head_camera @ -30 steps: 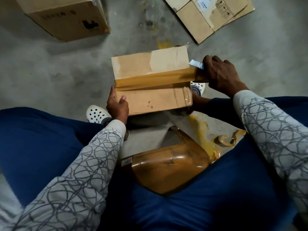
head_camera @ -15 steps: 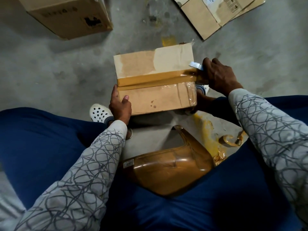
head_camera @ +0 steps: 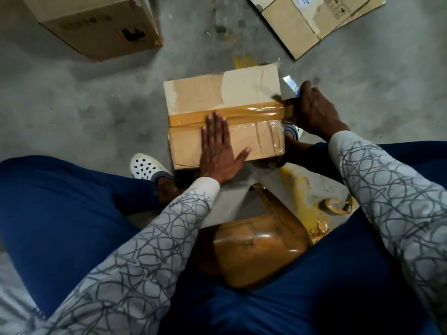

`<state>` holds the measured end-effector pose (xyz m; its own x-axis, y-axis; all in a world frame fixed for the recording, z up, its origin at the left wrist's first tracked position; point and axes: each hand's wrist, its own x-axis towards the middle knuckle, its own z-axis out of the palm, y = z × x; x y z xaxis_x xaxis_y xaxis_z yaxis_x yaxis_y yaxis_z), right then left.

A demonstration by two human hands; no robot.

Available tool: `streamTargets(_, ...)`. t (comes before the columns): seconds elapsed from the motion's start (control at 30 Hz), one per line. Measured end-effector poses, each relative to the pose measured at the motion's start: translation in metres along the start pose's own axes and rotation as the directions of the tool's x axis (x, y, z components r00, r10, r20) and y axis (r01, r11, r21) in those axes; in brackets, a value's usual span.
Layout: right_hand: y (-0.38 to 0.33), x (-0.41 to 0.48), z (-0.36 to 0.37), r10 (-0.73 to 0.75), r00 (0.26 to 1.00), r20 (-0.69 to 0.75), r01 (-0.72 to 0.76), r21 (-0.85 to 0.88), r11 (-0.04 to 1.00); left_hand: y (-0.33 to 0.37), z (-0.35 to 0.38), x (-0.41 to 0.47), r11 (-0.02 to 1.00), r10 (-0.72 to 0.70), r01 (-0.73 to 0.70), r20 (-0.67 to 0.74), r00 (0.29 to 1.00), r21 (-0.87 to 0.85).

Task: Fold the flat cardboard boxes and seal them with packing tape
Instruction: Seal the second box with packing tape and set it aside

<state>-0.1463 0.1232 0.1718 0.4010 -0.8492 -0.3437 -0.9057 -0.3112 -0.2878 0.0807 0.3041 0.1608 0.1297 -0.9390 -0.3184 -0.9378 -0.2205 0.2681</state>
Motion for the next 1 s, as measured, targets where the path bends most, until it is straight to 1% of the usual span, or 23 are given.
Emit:
streamTargets(0.1,0.002,0.001,0.001,0.012,1.0,-0.005,-0.012,0.022,1.0,0.036,0.006,0.008,1.0,0.018,-0.019,0.05,0.999,0.006)
streamTargets(0.27,0.002,0.003,0.0,0.046,0.999,-0.016,-0.043,0.141,0.989,0.08,0.007,0.03,0.996,0.076,-0.081,0.121,0.99,0.037)
streamTargets(0.43,0.0,0.004,-0.005,0.075,0.996,-0.037,-0.066,0.211,0.975,0.112,-0.002,0.05,0.992,0.053,-0.069,0.148,0.988,0.108)
streamTargets(0.6,-0.002,0.001,-0.01,0.066,0.998,0.004,-0.065,0.253,0.965,0.131,-0.003,0.056,0.991,0.037,-0.056,0.149,0.988,0.123)
streamTargets(0.67,-0.007,-0.002,-0.013,0.045,0.998,0.051,-0.057,0.272,0.961,0.124,-0.002,0.054,0.99,0.032,-0.052,0.144,0.989,0.133)
streamTargets(0.73,-0.016,-0.006,-0.015,0.014,0.995,0.095,-0.04,0.277,0.96,0.108,-0.006,0.048,0.987,0.059,-0.078,0.134,0.989,0.144)
streamTargets(0.8,-0.03,-0.013,-0.01,0.002,0.986,0.168,-0.048,0.273,0.961,0.08,-0.011,0.037,0.978,0.096,-0.12,0.141,0.985,0.17)
streamTargets(0.87,-0.051,-0.022,0.001,-0.03,0.968,0.248,-0.054,0.325,0.944,0.04,-0.018,0.024,0.961,0.112,-0.138,0.122,0.986,0.241)
streamTargets(0.93,-0.084,-0.037,0.016,-0.059,0.961,0.27,-0.058,0.407,0.912,-0.005,-0.026,0.011,0.95,0.079,-0.101,0.085,0.993,0.295)
streamTargets(1.0,-0.117,-0.051,0.032,-0.077,0.969,0.235,-0.046,0.478,0.877,-0.039,-0.036,-0.004,0.952,-0.001,-0.013,0.043,0.999,0.305)
